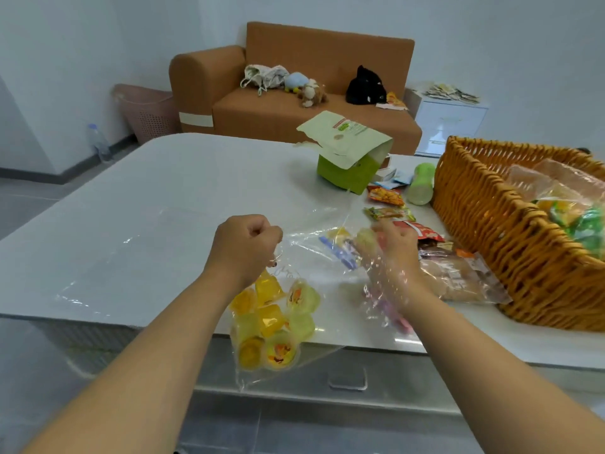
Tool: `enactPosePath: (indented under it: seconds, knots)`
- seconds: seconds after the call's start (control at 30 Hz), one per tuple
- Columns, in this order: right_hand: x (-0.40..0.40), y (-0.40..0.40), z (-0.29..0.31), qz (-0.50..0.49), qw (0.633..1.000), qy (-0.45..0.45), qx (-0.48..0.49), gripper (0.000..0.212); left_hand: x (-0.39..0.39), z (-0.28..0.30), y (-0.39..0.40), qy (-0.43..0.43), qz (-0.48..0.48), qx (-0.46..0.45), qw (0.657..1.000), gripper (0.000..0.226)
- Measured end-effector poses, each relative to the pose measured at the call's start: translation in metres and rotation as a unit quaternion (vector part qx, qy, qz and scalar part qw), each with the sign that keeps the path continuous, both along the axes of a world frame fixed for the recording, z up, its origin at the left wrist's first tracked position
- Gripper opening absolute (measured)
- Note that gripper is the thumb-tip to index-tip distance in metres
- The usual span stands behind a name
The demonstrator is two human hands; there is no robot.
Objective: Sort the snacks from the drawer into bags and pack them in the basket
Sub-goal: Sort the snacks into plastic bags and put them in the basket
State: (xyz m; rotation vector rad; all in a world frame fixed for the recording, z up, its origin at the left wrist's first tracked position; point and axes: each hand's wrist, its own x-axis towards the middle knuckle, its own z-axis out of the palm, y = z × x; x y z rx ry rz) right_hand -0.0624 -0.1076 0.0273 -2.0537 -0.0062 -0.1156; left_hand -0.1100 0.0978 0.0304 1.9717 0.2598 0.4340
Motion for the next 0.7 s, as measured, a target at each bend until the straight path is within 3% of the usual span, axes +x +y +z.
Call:
enactPosePath:
  seconds: [0.07, 0.17, 0.3, 0.47, 0.53, 0.6, 0.7]
  knots:
    - [-0.004, -0.018, 0.001, -0.039, 0.998, 0.022, -0.04, 0.034, 0.006, -0.001, -0.006, 0.009, -0.017, 0.039, 0.999, 0.029]
    - [-0.017, -0.037, -0.003, -0.068, 0.994, 0.073, 0.054, 0.023, 0.025, -0.003, -0.014, 0.052, -0.062, 0.089, 0.993, 0.028]
    - [-0.035, -0.043, -0.005, -0.019, 0.979, 0.145, 0.141, 0.021, 0.065, -0.004, -0.026, 0.098, -0.143, 0.178, 0.969, 0.03]
    - [-0.032, -0.047, -0.01, 0.018, 0.977, 0.158, 0.144, 0.028, 0.098, 0.01, -0.049, 0.087, -0.24, 0.361, 0.897, 0.016]
    - [-0.032, -0.047, -0.014, 0.018, 0.977, 0.17, 0.123, 0.032, 0.096, 0.011, -0.062, 0.078, -0.258, 0.42, 0.867, 0.026]
    - [-0.034, -0.049, -0.013, 0.017, 0.977, 0.178, 0.116, 0.03, 0.077, 0.007, -0.075, 0.064, -0.228, 0.401, 0.885, 0.047]
    - [-0.037, -0.058, 0.001, -0.007, 0.978, 0.161, 0.134, 0.028, 0.029, -0.012, -0.088, 0.096, -0.111, 0.368, 0.918, 0.061]
